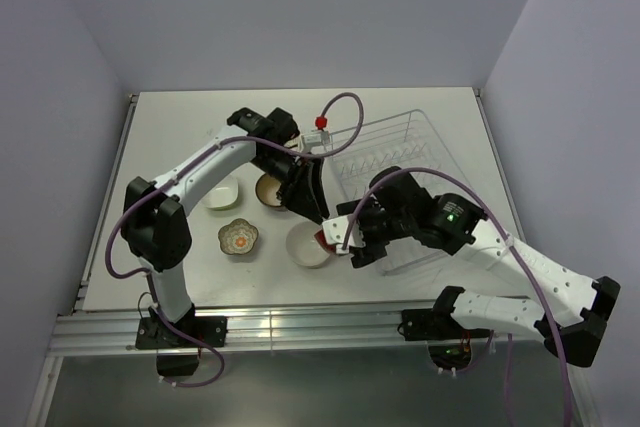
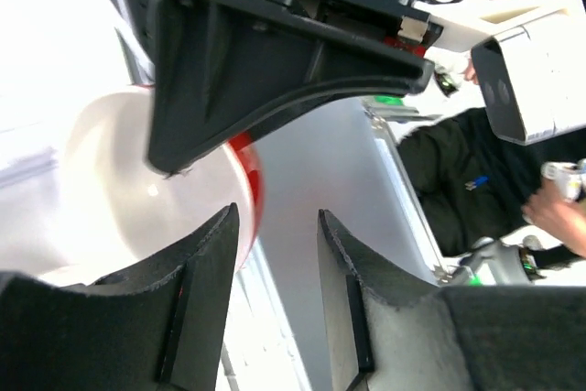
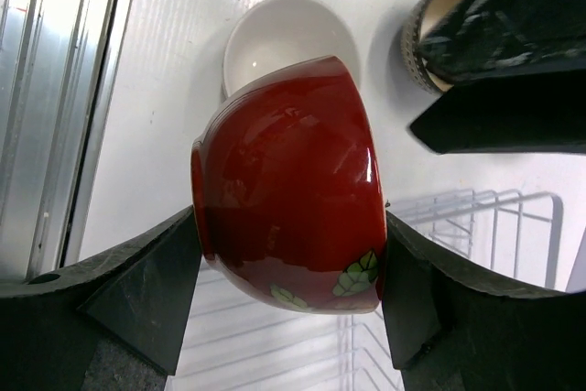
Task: Load the bowls into the dish rack
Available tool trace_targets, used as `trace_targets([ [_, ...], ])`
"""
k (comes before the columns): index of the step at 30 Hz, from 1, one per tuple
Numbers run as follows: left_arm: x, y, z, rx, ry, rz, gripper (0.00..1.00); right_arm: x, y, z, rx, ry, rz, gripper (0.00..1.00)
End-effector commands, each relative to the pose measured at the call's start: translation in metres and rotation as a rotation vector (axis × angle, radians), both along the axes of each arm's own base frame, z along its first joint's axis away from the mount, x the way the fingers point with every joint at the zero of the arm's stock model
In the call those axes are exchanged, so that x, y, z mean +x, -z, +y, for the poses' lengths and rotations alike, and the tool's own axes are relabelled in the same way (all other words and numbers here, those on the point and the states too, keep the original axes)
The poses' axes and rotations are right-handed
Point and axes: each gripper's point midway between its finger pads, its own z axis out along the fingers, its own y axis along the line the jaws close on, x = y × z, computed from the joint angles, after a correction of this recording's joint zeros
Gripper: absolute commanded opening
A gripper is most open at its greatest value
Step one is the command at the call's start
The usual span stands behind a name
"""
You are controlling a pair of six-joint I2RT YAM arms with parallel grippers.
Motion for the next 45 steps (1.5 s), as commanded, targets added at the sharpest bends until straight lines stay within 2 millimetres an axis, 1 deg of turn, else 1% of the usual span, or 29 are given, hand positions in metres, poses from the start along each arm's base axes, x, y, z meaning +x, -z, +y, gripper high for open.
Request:
trace_targets([
  [1,0.023,-0.028,-0.001,-0.067,-0.044,-0.060,0.45,0.006,-0.048,0.000,0.099,-0.007,-0.070,0.00],
  [2,0.034,-0.029,-0.001,-0.037,-0.069,-0.114,0.46,0.010,-0.054,-0.003,0.106,0.011,-0.073,0.00],
  [3,0.040,-0.032,0.000,0.028,-0.112,-0.067,0.46,0.010,-0.056,-0.005,0.112,0.013,-0.061,0.00],
  [4,0.062,-0.044,-0.004,-0.028,-0.169,-0.215,0.46,0.010,-0.056,-0.010,0.101,0.023,-0.044,0.00],
  [5,0.075,-0.037,-0.003,0.023,-0.238,-0.264,0.46,0.014,-0.063,-0.013,0.107,0.034,-0.051,0.00],
  [6,0.085,-0.043,-0.004,0.009,-0.285,-0.314,0.46,0.021,-0.063,-0.020,0.100,0.058,-0.049,0.00],
  [7,0.095,-0.065,0.000,-0.036,-0.352,-0.364,0.48,0.018,-0.060,-0.025,0.086,0.060,-0.020,0.00],
  [8,0.101,-0.064,0.003,-0.030,-0.385,-0.373,0.52,0.022,-0.066,-0.029,0.089,0.073,-0.021,0.00],
  [9,0.109,-0.068,0.011,-0.029,-0.420,-0.381,0.52,0.031,-0.063,-0.037,0.072,0.102,-0.008,0.00],
  [10,0.112,-0.070,0.013,-0.034,-0.428,-0.399,0.53,0.028,-0.060,-0.043,0.061,0.106,0.032,0.00],
  [11,0.111,-0.070,0.017,-0.016,-0.425,-0.392,0.53,0.031,-0.064,-0.047,0.061,0.119,0.039,0.00],
  [12,0.112,-0.069,0.020,-0.008,-0.428,-0.405,0.54,0.037,-0.057,-0.051,0.036,0.125,0.061,0.00],
  [13,0.110,-0.067,0.021,-0.003,-0.424,-0.409,0.54,0.039,-0.054,-0.061,0.022,0.153,0.101,0.00],
  [14,0.110,-0.066,0.022,0.001,-0.430,-0.406,0.55,0.041,-0.050,-0.065,0.013,0.164,0.126,0.00],
  [15,0.110,-0.065,0.022,0.002,-0.439,-0.400,0.55,0.047,-0.042,-0.069,-0.007,0.166,0.157,0.00],
  [16,0.106,-0.069,0.024,-0.002,-0.445,-0.395,0.55,0.044,-0.037,-0.075,-0.024,0.178,0.204,0.00],
  [17,0.104,-0.062,0.025,0.009,-0.449,-0.381,0.59,0.052,-0.034,-0.079,-0.023,0.193,0.244,0.00],
  [18,0.104,-0.066,0.024,-0.013,-0.454,-0.401,0.63,0.054,-0.032,-0.082,-0.025,0.201,0.272,0.00],
  [19,0.101,-0.071,0.025,-0.020,-0.467,-0.398,0.64,0.048,-0.029,-0.087,-0.040,0.208,0.331,0.00],
  [20,0.099,-0.067,0.026,-0.017,-0.474,-0.390,0.66,0.054,-0.032,-0.093,-0.037,0.233,0.348,0.00],
  [21,0.098,-0.072,0.026,-0.034,-0.485,-0.399,0.70,0.060,-0.026,-0.095,-0.041,0.267,0.401,0.00],
  [22,0.096,-0.068,0.027,-0.030,-0.488,-0.391,0.71,0.062,-0.024,-0.097,-0.042,0.281,0.414,0.00],
  [23,0.095,-0.069,0.027,-0.034,-0.490,-0.392,0.75,0.066,-0.019,-0.103,-0.050,0.286,0.409,0.00],
  [26,0.090,-0.067,0.027,-0.028,-0.486,-0.391,0.76,0.066,-0.006,-0.106,-0.068,0.304,0.462,0.00],
  [30,0.083,-0.065,0.025,-0.032,-0.473,-0.397,0.77,0.068,0.006,-0.108,-0.065,0.318,0.526,0.00],
  [33,0.078,-0.062,0.023,-0.031,-0.462,-0.401,0.78,0.067,0.016,-0.111,-0.077,0.328,0.562,0.00],
  [36,0.075,-0.060,0.019,-0.032,-0.452,-0.395,0.78,0.059,0.028,-0.113,-0.097,0.329,0.600,0.00],
  [40,0.072,-0.058,0.015,-0.034,-0.443,-0.388,0.78,0.046,0.049,-0.120,-0.141,0.326,0.664,0.00],
  [45,0.071,-0.053,0.013,-0.027,-0.435,-0.375,0.78,0.038,0.059,-0.122,-0.155,0.323,0.705,0.00],
])
